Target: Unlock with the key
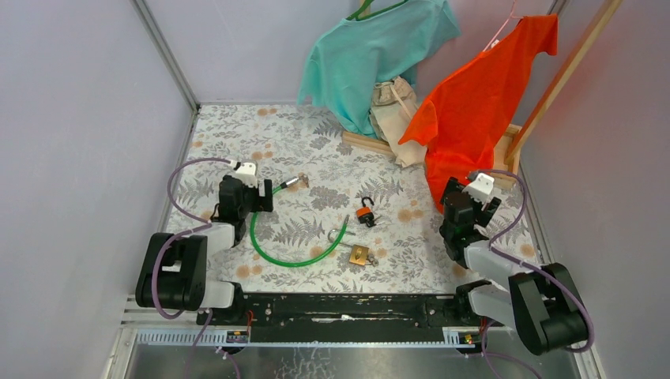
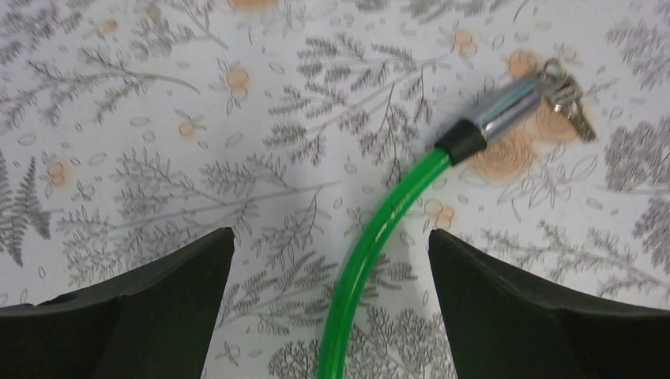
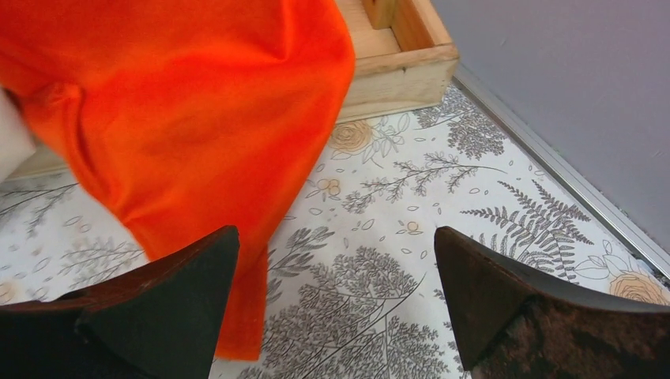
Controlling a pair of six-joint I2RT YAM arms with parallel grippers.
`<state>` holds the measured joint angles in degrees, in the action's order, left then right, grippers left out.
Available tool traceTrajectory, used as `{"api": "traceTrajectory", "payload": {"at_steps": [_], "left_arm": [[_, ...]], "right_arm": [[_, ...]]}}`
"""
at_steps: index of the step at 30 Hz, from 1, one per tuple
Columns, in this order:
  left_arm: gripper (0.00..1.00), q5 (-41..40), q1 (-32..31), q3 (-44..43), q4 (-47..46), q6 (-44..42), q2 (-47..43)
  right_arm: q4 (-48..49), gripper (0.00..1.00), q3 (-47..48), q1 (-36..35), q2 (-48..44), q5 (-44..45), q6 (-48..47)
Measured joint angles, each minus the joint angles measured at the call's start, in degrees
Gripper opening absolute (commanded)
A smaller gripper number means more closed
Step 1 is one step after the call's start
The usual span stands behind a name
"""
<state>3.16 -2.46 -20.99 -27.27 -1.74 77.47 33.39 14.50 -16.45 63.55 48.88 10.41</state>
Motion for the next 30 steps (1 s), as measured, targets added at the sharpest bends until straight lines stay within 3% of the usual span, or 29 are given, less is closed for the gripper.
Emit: {"api": "traceTrajectory", "payload": {"at_steps": [9,15,20,30], "left_arm": [[1.0,-2.23,0.35,0.61,-14.25,2.6,2.03],[1.0,-2.54,0.37,0.59,-20.24,3.17,8.09],[1.0,-3.1,-0.42,7.85,-31.82,3.13,8.41],[1.0,-9.07,-1.31,8.48,-35.89,4.0,9.22]], "right_arm": [[14.78,0.99,-1.92,8.26,11.54,-8.63,-2.16],[21.92,0.99,-1.79,12.04,17.7,-16.37,-3.17],[27.04,0.99,-1.92,13.68,21.22,-26.18,-5.49],[33.24,0.99,-2.54,13.68,23.19,-32.59,-7.39]]}}
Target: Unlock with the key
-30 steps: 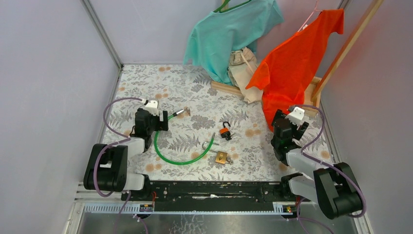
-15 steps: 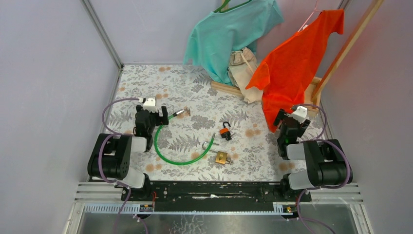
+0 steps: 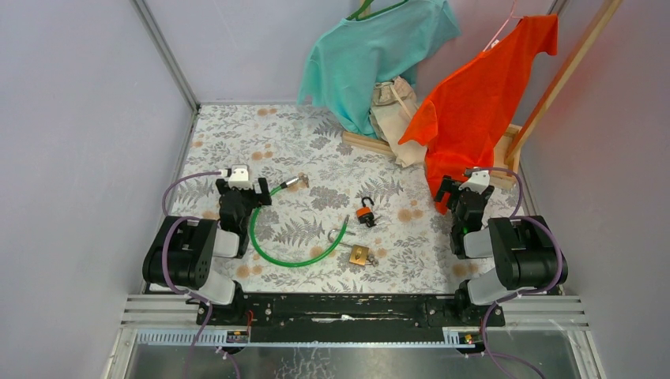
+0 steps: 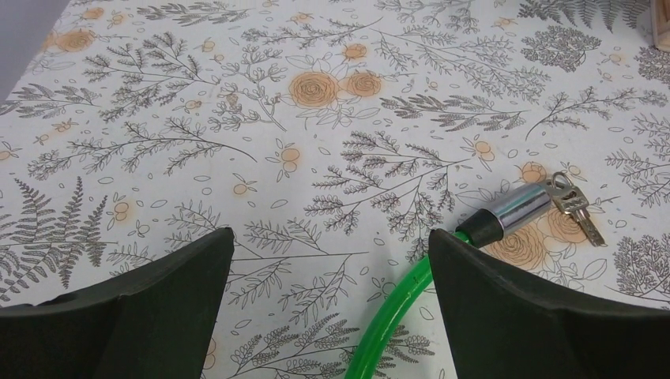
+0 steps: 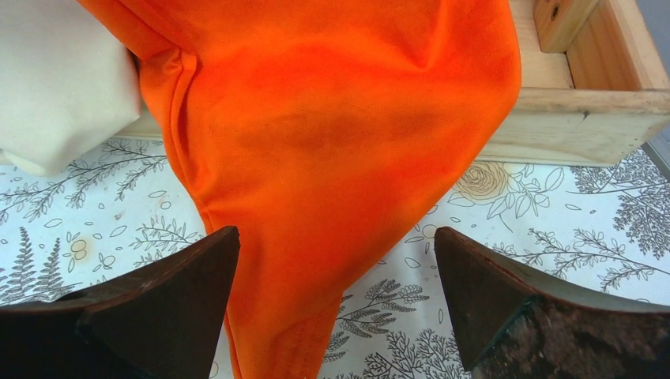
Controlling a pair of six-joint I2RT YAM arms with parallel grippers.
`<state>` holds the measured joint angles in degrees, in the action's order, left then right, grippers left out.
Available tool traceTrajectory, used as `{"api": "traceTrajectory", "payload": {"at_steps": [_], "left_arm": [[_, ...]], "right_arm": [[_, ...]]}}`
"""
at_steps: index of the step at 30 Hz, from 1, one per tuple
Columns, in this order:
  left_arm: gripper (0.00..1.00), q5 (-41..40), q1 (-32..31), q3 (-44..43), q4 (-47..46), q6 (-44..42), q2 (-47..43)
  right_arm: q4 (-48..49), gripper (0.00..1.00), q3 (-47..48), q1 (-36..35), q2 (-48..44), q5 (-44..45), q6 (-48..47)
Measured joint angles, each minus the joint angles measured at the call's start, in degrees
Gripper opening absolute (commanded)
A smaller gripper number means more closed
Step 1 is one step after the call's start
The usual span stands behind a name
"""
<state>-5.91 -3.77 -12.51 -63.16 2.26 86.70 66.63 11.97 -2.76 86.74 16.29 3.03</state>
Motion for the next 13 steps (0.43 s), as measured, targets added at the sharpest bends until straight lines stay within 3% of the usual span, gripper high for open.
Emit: {"api": "traceTrajectory", "payload": {"at_steps": [13], "left_arm": [[1.0,-0.74,0.0,0.0,-0.57,0.46,0.0]], "right_arm": [[1.03,0.99,-0.24,0.0,0.02,-0.85,-0.22]]}}
